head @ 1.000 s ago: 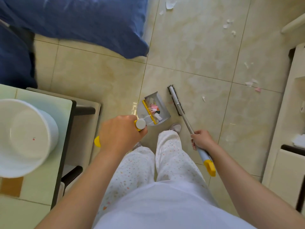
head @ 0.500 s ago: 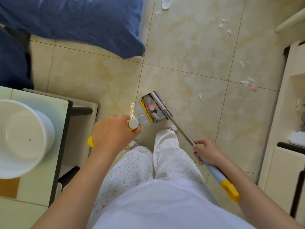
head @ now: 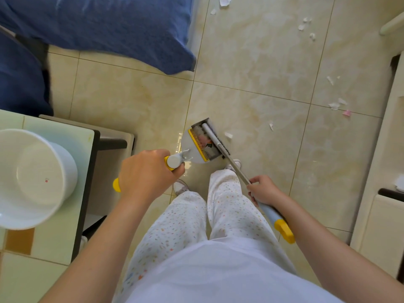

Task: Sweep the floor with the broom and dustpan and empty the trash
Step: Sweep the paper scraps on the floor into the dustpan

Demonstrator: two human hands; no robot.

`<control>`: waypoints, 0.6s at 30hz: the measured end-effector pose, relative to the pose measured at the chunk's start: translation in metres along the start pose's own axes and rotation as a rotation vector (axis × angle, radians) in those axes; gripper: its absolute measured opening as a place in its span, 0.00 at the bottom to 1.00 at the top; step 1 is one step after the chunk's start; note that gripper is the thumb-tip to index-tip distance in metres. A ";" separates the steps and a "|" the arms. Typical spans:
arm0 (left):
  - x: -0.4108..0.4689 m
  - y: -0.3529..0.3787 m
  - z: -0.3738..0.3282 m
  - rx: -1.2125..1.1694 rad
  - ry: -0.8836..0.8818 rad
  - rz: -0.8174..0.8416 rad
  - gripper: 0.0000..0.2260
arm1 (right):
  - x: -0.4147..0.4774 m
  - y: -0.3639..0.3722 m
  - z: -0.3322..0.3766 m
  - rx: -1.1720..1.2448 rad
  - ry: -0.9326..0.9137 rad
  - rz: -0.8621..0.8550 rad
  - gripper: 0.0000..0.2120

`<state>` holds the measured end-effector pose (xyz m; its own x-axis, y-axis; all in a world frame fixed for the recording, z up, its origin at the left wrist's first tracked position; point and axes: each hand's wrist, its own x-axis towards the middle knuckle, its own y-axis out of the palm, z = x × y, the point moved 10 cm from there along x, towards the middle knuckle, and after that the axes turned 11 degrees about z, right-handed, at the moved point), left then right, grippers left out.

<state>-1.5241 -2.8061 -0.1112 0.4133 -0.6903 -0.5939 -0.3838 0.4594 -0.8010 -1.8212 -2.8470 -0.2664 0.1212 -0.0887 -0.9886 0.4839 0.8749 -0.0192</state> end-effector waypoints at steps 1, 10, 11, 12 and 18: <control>0.000 0.000 0.001 0.000 -0.008 -0.001 0.20 | -0.005 -0.001 -0.001 -0.027 0.000 0.019 0.11; 0.001 -0.003 0.004 0.014 -0.024 -0.013 0.21 | -0.040 -0.044 -0.030 0.090 -0.074 -0.031 0.13; 0.001 -0.003 0.002 0.013 -0.022 -0.014 0.21 | -0.037 -0.049 -0.033 0.103 -0.075 -0.055 0.14; 0.001 -0.003 0.001 0.012 -0.018 -0.015 0.21 | -0.033 -0.052 -0.033 0.109 -0.073 -0.074 0.15; 0.005 -0.006 -0.001 0.024 -0.020 -0.019 0.22 | 0.003 -0.064 -0.013 0.051 -0.095 -0.182 0.18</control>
<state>-1.5204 -2.8132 -0.1096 0.4371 -0.6875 -0.5799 -0.3563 0.4597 -0.8135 -1.8635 -2.8973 -0.2698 0.1078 -0.2895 -0.9511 0.5479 0.8156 -0.1861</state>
